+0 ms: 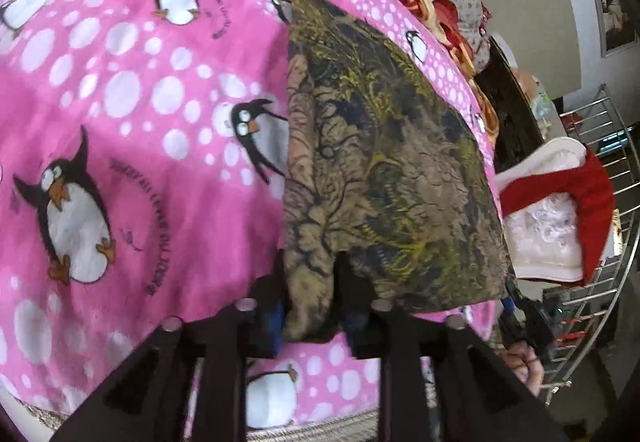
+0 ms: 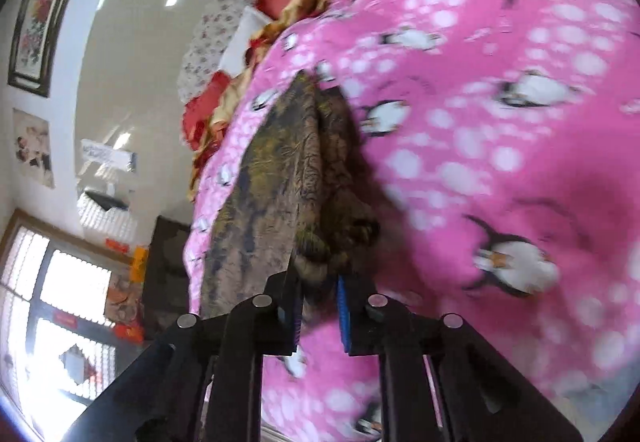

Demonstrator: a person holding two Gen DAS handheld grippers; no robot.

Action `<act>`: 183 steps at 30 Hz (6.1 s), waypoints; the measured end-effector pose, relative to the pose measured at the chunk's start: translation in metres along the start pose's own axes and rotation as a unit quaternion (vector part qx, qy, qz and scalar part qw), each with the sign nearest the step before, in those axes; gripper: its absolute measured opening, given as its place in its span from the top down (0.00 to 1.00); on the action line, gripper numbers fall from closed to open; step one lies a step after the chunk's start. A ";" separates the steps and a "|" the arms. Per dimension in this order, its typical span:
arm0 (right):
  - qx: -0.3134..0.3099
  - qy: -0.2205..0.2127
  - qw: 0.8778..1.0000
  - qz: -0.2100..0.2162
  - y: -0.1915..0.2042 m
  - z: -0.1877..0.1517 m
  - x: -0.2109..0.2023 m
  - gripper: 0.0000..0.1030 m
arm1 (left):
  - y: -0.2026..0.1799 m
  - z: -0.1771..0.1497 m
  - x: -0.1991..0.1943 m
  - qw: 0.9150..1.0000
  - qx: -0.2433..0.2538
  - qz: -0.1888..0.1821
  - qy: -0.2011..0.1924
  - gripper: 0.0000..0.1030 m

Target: Fold small clothes

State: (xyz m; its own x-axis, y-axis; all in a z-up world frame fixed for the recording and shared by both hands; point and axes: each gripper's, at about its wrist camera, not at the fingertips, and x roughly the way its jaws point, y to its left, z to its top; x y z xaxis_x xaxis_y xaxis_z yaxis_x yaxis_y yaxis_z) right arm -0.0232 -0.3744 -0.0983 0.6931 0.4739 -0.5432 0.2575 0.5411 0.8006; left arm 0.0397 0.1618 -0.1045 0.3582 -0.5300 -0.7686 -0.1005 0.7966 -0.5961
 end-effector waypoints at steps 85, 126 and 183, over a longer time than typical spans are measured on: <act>-0.471 0.310 0.798 -0.213 0.323 -0.015 0.333 0.87 | -0.167 -0.042 -0.004 0.943 0.255 -0.008 -0.212 0.85; -0.439 0.281 0.832 -0.190 0.150 0.142 0.215 0.87 | -0.344 -0.103 0.149 0.931 0.354 -0.059 -0.067 0.87; -0.373 -0.010 0.916 -0.149 0.039 -0.048 0.041 0.64 | -0.243 -0.091 0.125 0.937 0.310 0.140 -0.076 0.49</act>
State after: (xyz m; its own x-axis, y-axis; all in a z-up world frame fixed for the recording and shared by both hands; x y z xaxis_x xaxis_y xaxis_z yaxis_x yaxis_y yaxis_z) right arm -0.0172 -0.3006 -0.1011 0.6814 0.2183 -0.6986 -0.0885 0.9721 0.2174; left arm 0.0243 -0.1243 -0.0766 0.5319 -0.2640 -0.8046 0.3305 0.9395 -0.0898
